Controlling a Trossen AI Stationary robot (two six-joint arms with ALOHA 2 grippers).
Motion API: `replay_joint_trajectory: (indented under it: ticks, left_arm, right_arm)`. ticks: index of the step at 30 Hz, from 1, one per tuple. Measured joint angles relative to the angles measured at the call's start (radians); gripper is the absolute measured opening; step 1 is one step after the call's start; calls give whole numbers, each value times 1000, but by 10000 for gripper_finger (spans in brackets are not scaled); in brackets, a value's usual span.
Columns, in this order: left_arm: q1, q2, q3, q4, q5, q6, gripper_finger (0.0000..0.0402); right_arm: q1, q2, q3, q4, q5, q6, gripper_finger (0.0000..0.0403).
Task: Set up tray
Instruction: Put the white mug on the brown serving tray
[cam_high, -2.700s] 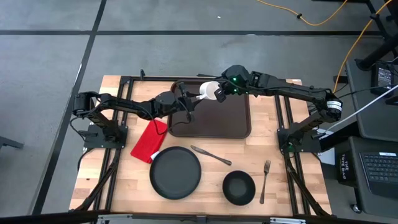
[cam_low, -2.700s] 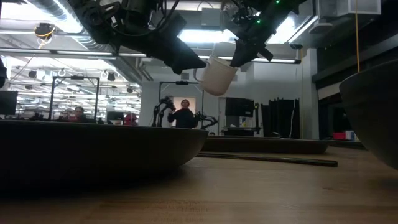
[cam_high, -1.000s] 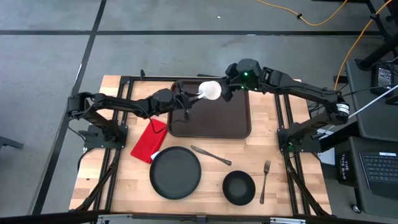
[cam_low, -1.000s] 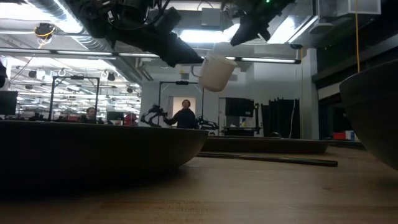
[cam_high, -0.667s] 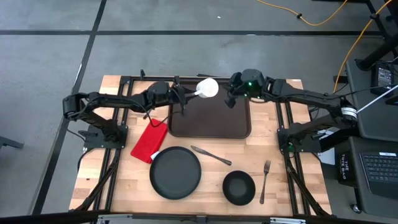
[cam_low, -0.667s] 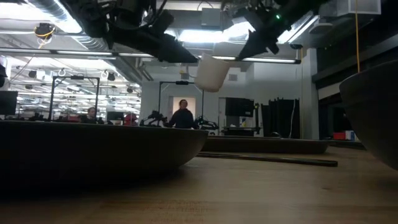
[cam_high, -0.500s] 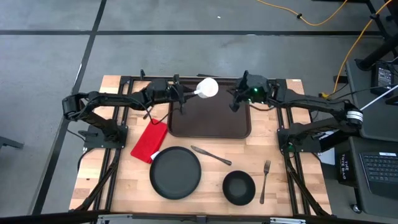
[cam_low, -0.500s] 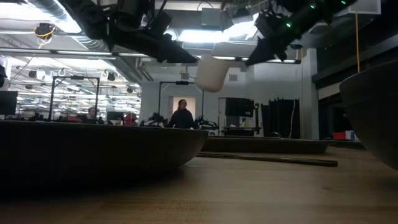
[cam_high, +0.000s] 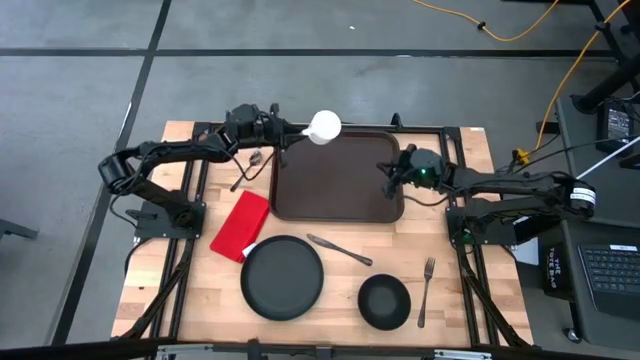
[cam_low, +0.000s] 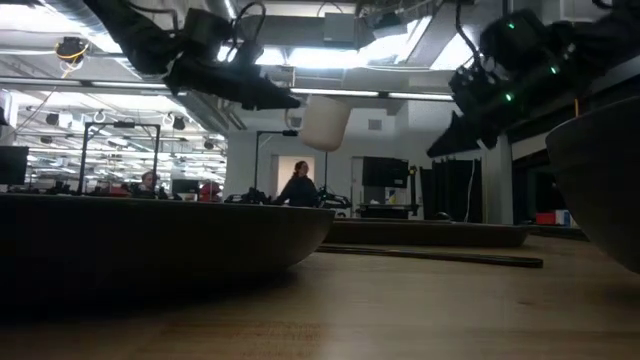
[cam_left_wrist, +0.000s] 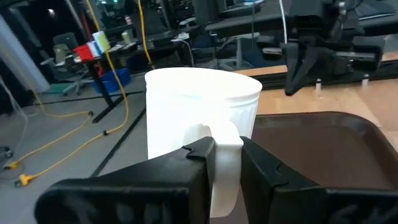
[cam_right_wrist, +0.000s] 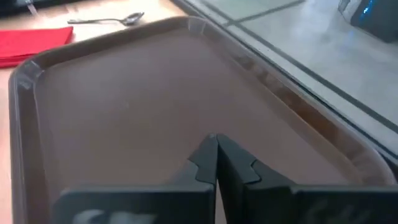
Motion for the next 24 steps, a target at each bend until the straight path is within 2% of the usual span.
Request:
replay_joint_trajectory:
  ticks: [4, 6, 14, 17, 20, 24]
  left_arm:
    - [50, 25, 0, 4, 117, -10, 38]
    - [69, 40, 0, 0, 141, -24, 38]
    - [118, 64, 0, -16, 179, -54, 40]
    - [139, 64, -19, -19, 228, -51, 40]
    - [165, 64, -117, 128, 235, -88, 45]
    - [223, 64, -265, 439, 227, -175, 45]
  right_arm:
    - [0, 0, -104, 171, -7, 0, 4]
    - [0, 0, -143, 230, -22, 27, 7]
    - [0, 0, -189, 249, -24, 78, 10]
    - [0, 0, -189, 249, -26, 77, 10]
    - [0, 0, -189, 249, -27, 76, 10]
    - [0, 0, -188, 256, -27, 67, 11]
